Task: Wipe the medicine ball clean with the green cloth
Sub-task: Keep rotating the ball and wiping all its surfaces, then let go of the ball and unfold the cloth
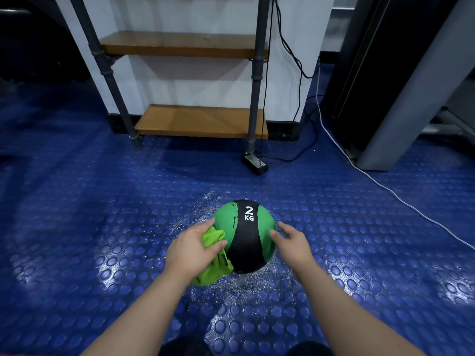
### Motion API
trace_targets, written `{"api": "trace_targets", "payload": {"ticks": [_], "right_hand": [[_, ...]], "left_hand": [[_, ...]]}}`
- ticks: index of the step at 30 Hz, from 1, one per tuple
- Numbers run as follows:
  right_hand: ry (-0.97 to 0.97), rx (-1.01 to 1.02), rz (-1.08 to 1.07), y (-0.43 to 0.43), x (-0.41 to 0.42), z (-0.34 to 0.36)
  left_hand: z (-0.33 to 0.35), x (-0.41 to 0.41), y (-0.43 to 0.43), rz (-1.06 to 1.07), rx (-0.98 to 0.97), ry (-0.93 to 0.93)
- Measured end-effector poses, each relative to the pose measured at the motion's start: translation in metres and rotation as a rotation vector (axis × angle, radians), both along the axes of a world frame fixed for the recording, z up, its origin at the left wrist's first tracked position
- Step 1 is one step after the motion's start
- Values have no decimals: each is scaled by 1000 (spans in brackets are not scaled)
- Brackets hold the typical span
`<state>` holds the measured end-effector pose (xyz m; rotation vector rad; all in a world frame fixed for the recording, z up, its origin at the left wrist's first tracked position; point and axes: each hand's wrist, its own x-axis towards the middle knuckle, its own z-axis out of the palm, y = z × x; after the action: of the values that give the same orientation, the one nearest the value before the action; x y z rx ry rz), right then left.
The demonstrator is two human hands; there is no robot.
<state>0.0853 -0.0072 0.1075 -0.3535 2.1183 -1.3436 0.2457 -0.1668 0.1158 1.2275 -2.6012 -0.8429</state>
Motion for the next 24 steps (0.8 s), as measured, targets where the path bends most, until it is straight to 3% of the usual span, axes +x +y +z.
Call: {"api": "trace_targets", "payload": {"ticks": [5, 12, 17, 24], "right_hand": [[-21, 1, 10, 1, 6, 2], [-1, 14, 5, 2, 6, 3], [21, 29, 1, 1, 6, 5], [-22, -15, 1, 3, 7, 13]], "left_hand": [[-1, 3, 2, -79, 33, -113], [-7, 11, -1, 46, 143, -38], [-12, 19, -9, 199, 362, 176], [-11, 34, -17, 546, 822, 649]]}}
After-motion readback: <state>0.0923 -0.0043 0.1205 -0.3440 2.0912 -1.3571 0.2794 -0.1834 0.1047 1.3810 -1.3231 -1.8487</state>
